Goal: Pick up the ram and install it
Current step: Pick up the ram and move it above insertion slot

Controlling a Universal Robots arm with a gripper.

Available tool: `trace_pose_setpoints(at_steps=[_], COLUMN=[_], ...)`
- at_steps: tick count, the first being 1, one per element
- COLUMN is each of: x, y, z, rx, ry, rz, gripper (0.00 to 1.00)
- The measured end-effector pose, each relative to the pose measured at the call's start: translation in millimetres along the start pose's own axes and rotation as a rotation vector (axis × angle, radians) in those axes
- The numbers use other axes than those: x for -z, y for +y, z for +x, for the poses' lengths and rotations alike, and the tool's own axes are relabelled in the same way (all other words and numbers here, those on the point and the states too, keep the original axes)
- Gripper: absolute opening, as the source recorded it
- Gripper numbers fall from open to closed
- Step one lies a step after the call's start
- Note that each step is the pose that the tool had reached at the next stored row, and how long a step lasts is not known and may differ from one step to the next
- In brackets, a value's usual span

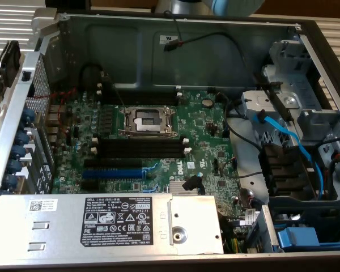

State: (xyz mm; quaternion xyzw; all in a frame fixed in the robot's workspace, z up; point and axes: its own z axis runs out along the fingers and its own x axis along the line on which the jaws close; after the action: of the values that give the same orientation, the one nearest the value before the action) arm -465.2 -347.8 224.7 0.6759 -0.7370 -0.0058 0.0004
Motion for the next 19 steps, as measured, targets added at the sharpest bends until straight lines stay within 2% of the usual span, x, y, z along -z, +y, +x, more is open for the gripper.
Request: trace_pose_setpoints(at_steps=[4,6,8,14,19], x=[0.0,-0.3,-0.2,-1.4,-3.9], y=[0.0,1.5,3.5,4.2,4.1], z=[0.0,0.1,1.9,7.4,8.7], rx=[0.0,0.0,0.0,0.002,0.015], ry=[0.0,-0.0006,-0.0009,-0.0009,-0.0023], rz=[0.0,0.0056,0.0086,0.01,0.023], gripper=[0.24,0.24,0.24,0.24,0.24])
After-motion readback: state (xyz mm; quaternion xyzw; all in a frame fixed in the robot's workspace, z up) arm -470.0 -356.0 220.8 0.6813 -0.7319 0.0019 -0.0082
